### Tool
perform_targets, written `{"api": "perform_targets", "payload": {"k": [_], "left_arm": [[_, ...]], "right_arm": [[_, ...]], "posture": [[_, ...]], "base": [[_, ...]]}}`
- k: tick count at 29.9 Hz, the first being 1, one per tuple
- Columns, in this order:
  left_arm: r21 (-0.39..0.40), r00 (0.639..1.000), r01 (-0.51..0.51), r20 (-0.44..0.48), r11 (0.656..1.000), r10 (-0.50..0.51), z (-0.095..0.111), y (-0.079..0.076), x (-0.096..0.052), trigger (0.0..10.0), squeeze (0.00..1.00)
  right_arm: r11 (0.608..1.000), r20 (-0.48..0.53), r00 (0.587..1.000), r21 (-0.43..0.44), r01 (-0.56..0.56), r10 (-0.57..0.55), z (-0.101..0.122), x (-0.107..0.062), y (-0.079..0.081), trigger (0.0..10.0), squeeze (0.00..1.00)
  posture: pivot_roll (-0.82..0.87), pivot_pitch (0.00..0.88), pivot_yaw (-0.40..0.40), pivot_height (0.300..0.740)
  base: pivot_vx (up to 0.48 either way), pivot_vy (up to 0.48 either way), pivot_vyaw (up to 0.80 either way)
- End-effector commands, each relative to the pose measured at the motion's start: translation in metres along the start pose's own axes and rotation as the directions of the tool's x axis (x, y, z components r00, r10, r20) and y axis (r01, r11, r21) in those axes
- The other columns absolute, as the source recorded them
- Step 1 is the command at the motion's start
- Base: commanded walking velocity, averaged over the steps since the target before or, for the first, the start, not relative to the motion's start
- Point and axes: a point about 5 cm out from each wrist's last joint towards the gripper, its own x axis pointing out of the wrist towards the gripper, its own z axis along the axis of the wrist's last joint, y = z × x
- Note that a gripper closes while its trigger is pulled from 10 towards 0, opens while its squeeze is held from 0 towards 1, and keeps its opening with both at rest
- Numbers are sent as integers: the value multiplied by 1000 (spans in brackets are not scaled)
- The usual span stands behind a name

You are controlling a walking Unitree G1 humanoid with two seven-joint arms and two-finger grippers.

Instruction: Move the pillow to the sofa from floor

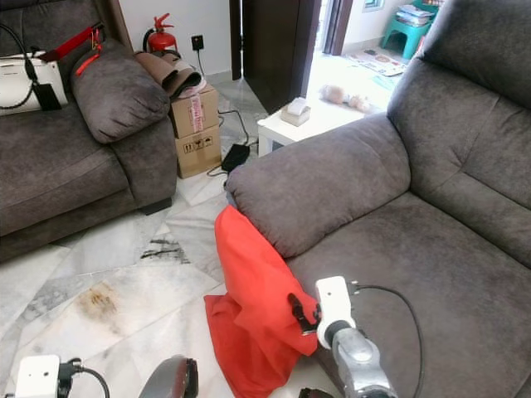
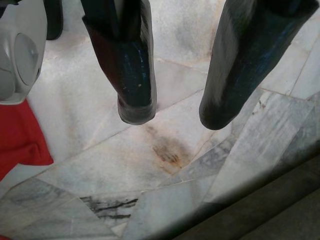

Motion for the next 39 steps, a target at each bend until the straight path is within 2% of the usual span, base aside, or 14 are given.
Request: {"api": "perform_targets", "payload": {"k": [1,8,12,13,20,24,25,29,39], "left_arm": [[1,999,-3,-32,1000,3,-8,1,-3,10000,0],[-2,1000,10,-28,1000,-10,-8,-1,-2,10000,0],[-3,1000,16,-23,1000,-16,-7,-1,-2,10000,0],[-2,1000,18,-24,1000,-18,-7,-2,-2,10000,0],[-3,999,39,-19,999,-39,-8,-4,-3,10000,0],[-2,999,49,-7,999,-50,-6,-5,-3,10000,0],[-3,999,53,-3,999,-53,-5,-5,-3,10000,0],[-14,996,84,9,996,-84,-3,-9,-3,10000,0],[-22,992,125,11,992,-125,-3,-13,-6,10000,0]], "right_arm": [[999,-22,1000,38,-5,6,-3,-1,-2,10000,1000],[998,-69,996,32,-50,52,-6,-1,-3,10000,1000],[990,-58,989,40,-135,138,-4,-1,1,10000,1000],[983,-49,982,16,-182,183,-3,-1,4,10000,1000],[963,-97,959,-16,-268,265,-9,-3,9,10000,1000],[964,-111,959,-25,-266,261,-10,-3,11,10000,1000],[958,-115,954,-42,-283,277,-11,-3,14,10000,0],[954,-135,950,-66,-292,282,-14,-2,21,10000,0],[963,-155,958,-90,-255,239,-18,-1,22,10000,0]], "posture": [[169,137,-19,610],[168,138,-21,610],[169,137,-20,610],[168,137,-19,610],[172,135,-16,610],[172,136,-15,610],[172,136,-15,610],[177,138,-11,610],[184,148,-7,610]], "base": [[0,0,0],[0,0,0],[0,0,0],[0,0,0],[0,0,0],[0,0,0],[0,0,0],[0,0,0],[0,0,0]]}}
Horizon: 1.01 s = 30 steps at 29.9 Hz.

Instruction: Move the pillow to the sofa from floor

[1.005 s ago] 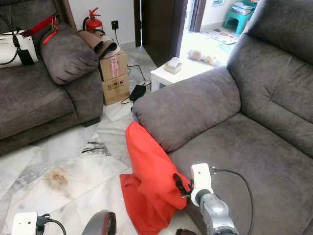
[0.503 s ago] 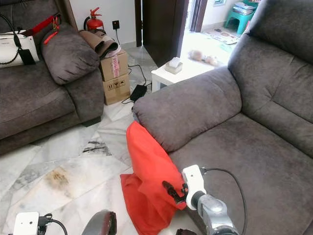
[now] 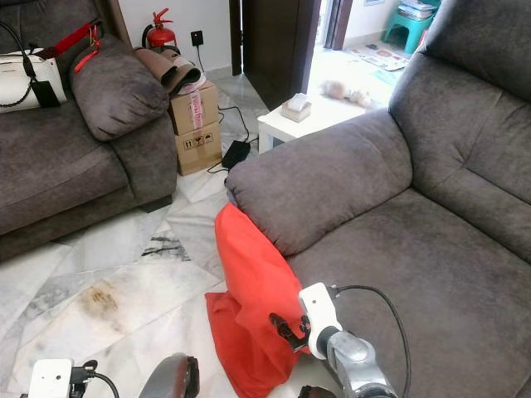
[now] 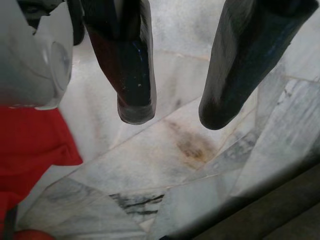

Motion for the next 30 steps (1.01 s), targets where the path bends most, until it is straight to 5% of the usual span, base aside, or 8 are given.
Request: {"api": "perform_targets", "payload": {"k": [1,10,27,28,30], "left_arm": [[-15,1000,13,-18,1000,-14,-5,-1,-5,10000,0],[-6,999,36,5,999,-36,-1,-7,-8,10000,0],[11,998,68,16,998,-68,5,-7,-14,10000,0],[13,997,70,17,997,-70,5,-7,-14,10000,0],[15,997,71,17,997,-71,5,-7,-15,10000,0]], "right_arm": [[1000,-26,1000,0,5,-5,-7,-1,2,10000,0],[989,0,989,-11,149,-149,-3,1,-3,10000,0],[991,-53,992,65,115,-111,-11,11,20,10000,0],[990,-54,992,66,121,-117,-11,12,20,0,0],[991,-51,992,63,122,-119,-10,13,21,0,0]], "posture": [[184,148,-7,610],[197,157,-7,610],[226,182,1,610],[231,184,1,610],[233,185,1,610]], "base": [[0,0,0],[0,0,0],[0,0,0],[0,0,0],[0,0,0]]}}
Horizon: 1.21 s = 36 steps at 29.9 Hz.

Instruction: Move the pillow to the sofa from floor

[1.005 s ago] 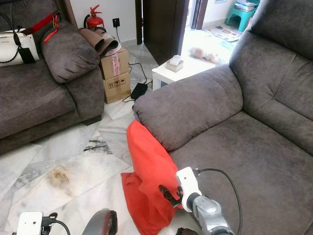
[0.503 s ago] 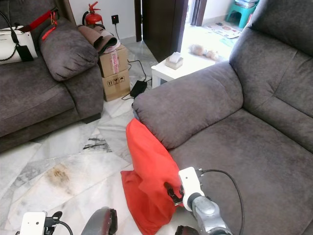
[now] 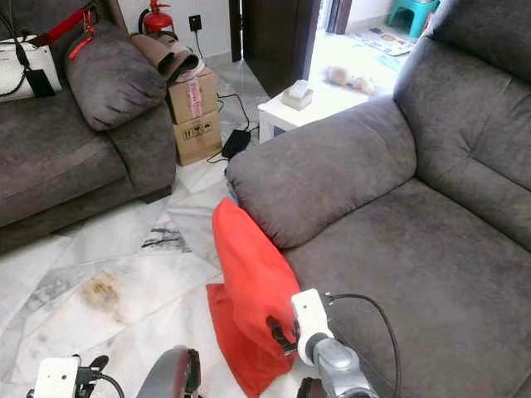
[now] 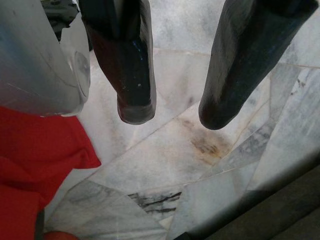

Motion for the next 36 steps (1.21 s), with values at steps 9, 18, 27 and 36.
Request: {"api": "perform_targets", "payload": {"k": [9,18,27,36], "left_arm": [[41,1000,24,-16,999,-24,2,1,-5,10000,0],[57,999,38,-13,998,-37,6,-1,-6,10000,0],[58,999,33,-6,998,-33,9,0,-2,10000,0],[60,999,32,5,998,-32,12,-2,3,10000,0]], "right_arm": [[999,-35,999,0,38,-38,-5,0,1,0,0],[999,-38,998,-6,45,-45,-5,0,-2,0,0],[999,-13,999,1,43,-43,1,1,-2,0,0],[998,13,998,23,56,-56,7,3,0,0,0]], "posture": [[238,196,4,610],[240,197,2,610],[239,187,0,610],[239,163,0,610]], "base": [[0,0,0],[0,0,0],[0,0,0],[0,0,0]]}}
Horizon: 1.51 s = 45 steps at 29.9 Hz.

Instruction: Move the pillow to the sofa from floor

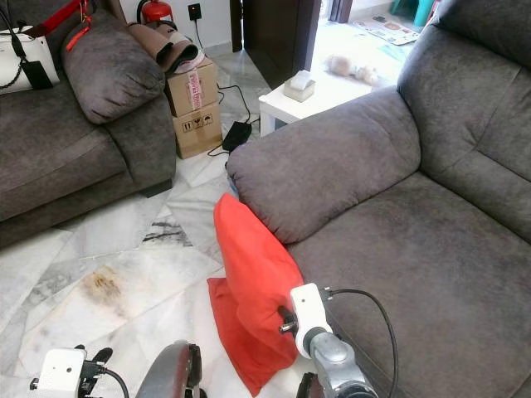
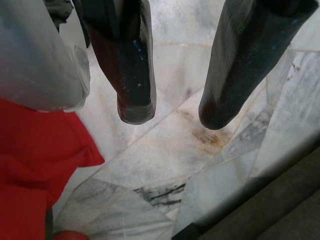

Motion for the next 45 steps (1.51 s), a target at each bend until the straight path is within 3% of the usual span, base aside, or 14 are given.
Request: {"api": "perform_targets", "payload": {"k": [1,23,31,32,33,40,45], "left_arm": [[3,999,3,-38,1000,-3,-7,0,-2,10000,0],[2,999,-29,-17,1000,29,-2,3,11,10000,0],[-7,999,-42,8,999,42,2,1,15,10000,0],[-8,999,-43,9,999,43,2,1,16,10000,0],[-9,999,-44,11,999,44,2,1,16,10000,0],[-14,998,-59,28,998,59,5,3,17,10000,0],[-11,998,-59,37,998,59,6,3,18,10000,0]], "right_arm": [[1000,3,1000,21,6,-7,0,1,1,0,0],[991,55,998,128,29,-37,9,3,4,0,0],[963,166,978,259,77,-123,25,0,-11,0,0],[960,171,977,271,75,-125,25,0,-12,2706,0],[959,177,976,274,73,-125,25,0,-12,10000,0],[964,233,970,264,4,-68,23,-4,-10,10000,0],[953,282,956,303,-5,-85,26,-6,-12,10000,0]], "posture": [[239,163,0,610],[179,162,2,610],[180,130,-10,610],[181,123,-11,610],[181,123,-11,610],[179,105,-8,610],[174,97,-4,640]], "base": [[0,0,0],[0,0,133],[0,0,361],[0,0,0],[0,0,0],[0,0,0],[0,0,0]]}}
